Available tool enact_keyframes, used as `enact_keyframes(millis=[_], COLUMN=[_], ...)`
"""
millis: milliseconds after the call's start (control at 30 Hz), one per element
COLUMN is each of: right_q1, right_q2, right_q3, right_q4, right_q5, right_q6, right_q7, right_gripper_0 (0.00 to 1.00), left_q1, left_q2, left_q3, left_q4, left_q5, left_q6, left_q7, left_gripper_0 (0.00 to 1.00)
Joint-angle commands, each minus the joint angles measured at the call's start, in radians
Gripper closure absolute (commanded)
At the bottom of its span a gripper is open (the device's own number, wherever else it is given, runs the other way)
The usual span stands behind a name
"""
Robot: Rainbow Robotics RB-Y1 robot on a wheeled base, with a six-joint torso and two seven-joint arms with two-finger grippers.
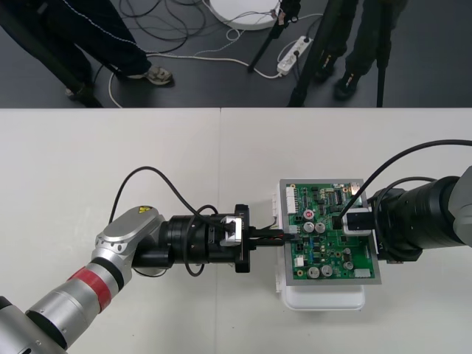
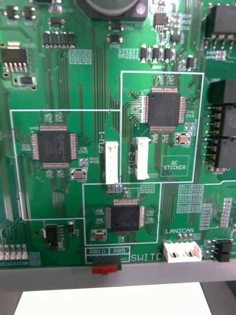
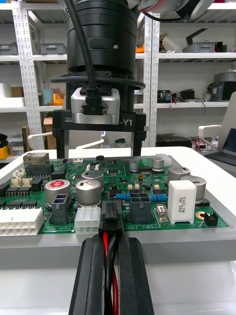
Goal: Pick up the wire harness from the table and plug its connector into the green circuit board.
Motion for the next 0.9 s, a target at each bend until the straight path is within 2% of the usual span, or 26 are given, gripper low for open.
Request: enact_keyframes(millis=[33, 67, 100, 133, 167, 200, 900], right_q1=[-0.032, -0.032, -0.032, -0.032, -0.032, -0.032, -0.030], right_q2=[0.023, 0.023, 0.023, 0.023, 0.023, 0.020, -0.036], right_q3=[-0.020, -0.021, -0.023, -0.023, -0.024, -0.027, -0.098], right_q4=[-0.009, -0.006, -0.001, -0.001, -0.001, -0.001, 0.046], right_q5=[-0.026, -0.027, -0.027, -0.026, -0.027, -0.029, -0.127], right_q6=[0.027, 0.027, 0.027, 0.027, 0.027, 0.027, 0.029], right_q7=[-0.026, -0.023, -0.018, -0.015, -0.014, -0.012, 0.081], right_gripper_0=[0.00, 0.00, 0.00, 0.00, 0.00, 0.00, 0.00], left_q1=[0.010, 0.010, 0.010, 0.009, 0.010, 0.010, 0.027], left_q2=[-0.011, -0.009, -0.009, -0.008, -0.006, -0.003, 0.103], left_q3=[-0.020, -0.020, -0.020, -0.019, -0.020, -0.020, -0.019], left_q4=[-0.014, -0.014, -0.014, -0.014, -0.014, -0.014, -0.016], left_q5=[-0.001, 0.002, 0.005, 0.010, 0.014, 0.019, 0.108], left_q6=[0.026, 0.026, 0.024, 0.021, 0.021, 0.019, -0.022], left_q7=[-0.077, -0.077, -0.077, -0.077, -0.077, -0.077, -0.077], left_gripper_0=[1.00, 1.00, 0.86, 0.29, 0.04, 0.00, 0.00])
